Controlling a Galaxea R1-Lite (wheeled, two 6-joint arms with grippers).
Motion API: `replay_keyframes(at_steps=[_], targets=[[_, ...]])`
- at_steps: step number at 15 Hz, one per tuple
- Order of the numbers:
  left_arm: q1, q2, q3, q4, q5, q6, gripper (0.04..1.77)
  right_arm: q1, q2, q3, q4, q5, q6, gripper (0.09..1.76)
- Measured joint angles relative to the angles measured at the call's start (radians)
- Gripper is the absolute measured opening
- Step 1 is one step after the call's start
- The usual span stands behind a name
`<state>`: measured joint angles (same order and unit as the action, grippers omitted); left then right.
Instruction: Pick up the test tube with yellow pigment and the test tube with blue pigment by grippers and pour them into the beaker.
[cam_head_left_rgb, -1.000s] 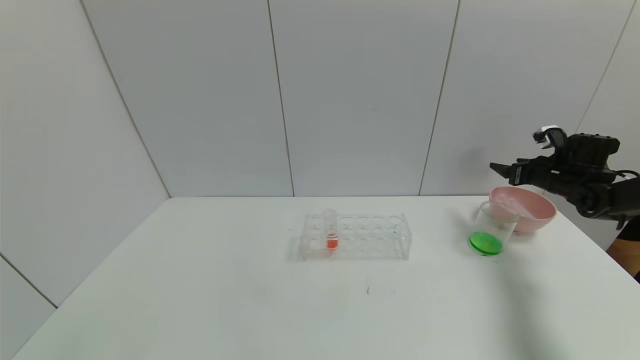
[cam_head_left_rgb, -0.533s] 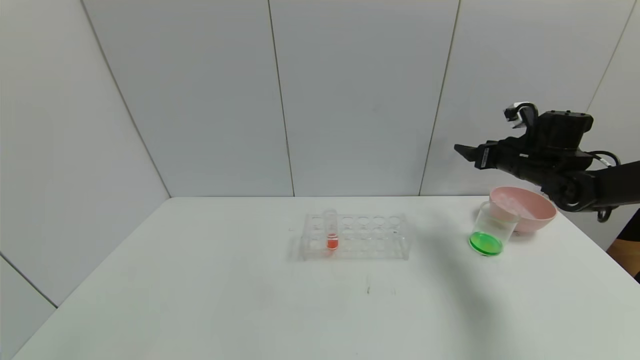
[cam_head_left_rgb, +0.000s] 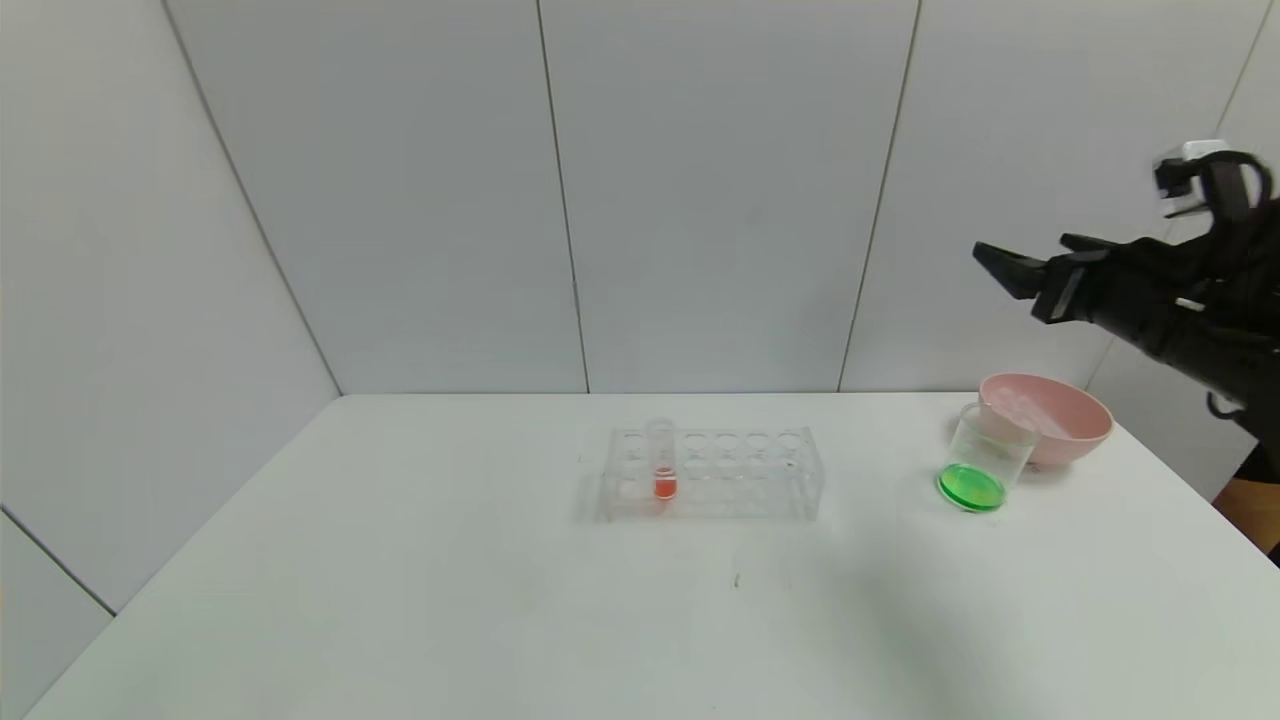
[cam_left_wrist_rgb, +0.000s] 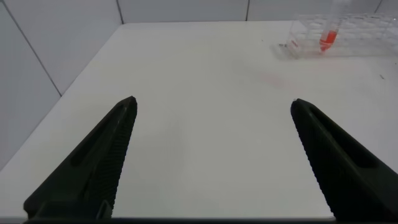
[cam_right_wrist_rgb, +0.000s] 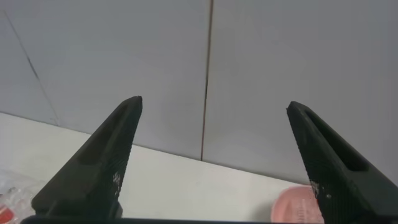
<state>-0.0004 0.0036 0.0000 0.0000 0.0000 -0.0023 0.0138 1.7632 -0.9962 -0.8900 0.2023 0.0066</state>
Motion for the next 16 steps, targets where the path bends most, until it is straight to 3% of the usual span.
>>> replay_keyframes(at_steps=[6, 10, 13, 16], targets=[[0.000, 0.000, 0.000, 0.000, 0.000, 0.000, 1.76, -0.130, -0.480, 0.357, -0.061, 0.018, 0.061, 1.69], [0.000, 0.000, 0.000, 0.000, 0.000, 0.000, 1.76, -0.206, -0.823, 0.541, -0.059, 0.153, 0.150, 1.70], [0.000, 0.000, 0.000, 0.000, 0.000, 0.000, 1.76, -0.237, -1.023, 0.634, 0.005, 0.216, 0.186, 1.70], [0.000, 0.000, 0.000, 0.000, 0.000, 0.000, 1.76, -0.240, -1.176, 0.658, 0.130, 0.222, 0.214, 1.70]])
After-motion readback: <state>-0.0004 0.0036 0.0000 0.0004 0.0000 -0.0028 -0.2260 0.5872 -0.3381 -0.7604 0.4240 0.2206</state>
